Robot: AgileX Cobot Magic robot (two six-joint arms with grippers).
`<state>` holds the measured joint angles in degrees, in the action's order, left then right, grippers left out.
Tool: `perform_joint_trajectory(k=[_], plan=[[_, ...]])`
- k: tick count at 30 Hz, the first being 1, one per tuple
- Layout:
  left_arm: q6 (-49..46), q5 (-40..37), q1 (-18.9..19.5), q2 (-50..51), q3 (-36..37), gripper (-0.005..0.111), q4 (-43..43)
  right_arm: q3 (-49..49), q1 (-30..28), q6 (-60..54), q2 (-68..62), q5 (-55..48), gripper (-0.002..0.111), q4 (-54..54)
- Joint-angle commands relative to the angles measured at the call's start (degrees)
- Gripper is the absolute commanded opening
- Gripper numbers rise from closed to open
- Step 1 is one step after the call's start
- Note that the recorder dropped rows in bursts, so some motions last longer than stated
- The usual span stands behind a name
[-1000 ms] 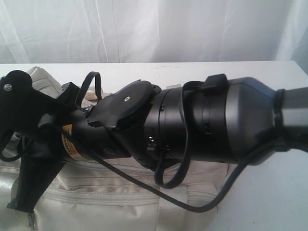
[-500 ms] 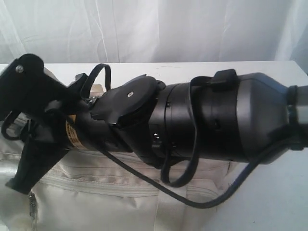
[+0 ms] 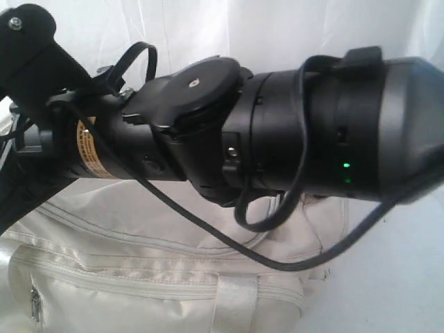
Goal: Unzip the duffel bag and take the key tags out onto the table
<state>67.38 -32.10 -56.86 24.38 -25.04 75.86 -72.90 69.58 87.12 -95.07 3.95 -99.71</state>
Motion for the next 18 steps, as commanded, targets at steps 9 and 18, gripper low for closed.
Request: perform_joint_trajectory(k=[9,18], plan=[[-0.3,3.7,0.2,-0.4,-0.4,0.0,1.2,-8.8,-1.8,1.7,-6.4,7.7,0.046,-0.2],[-0.3,3.7,0.2,-0.4,-0.4,0.0,1.2,-11.7,-1.8,3.2,-10.8,9.9,0.046,-0.2]])
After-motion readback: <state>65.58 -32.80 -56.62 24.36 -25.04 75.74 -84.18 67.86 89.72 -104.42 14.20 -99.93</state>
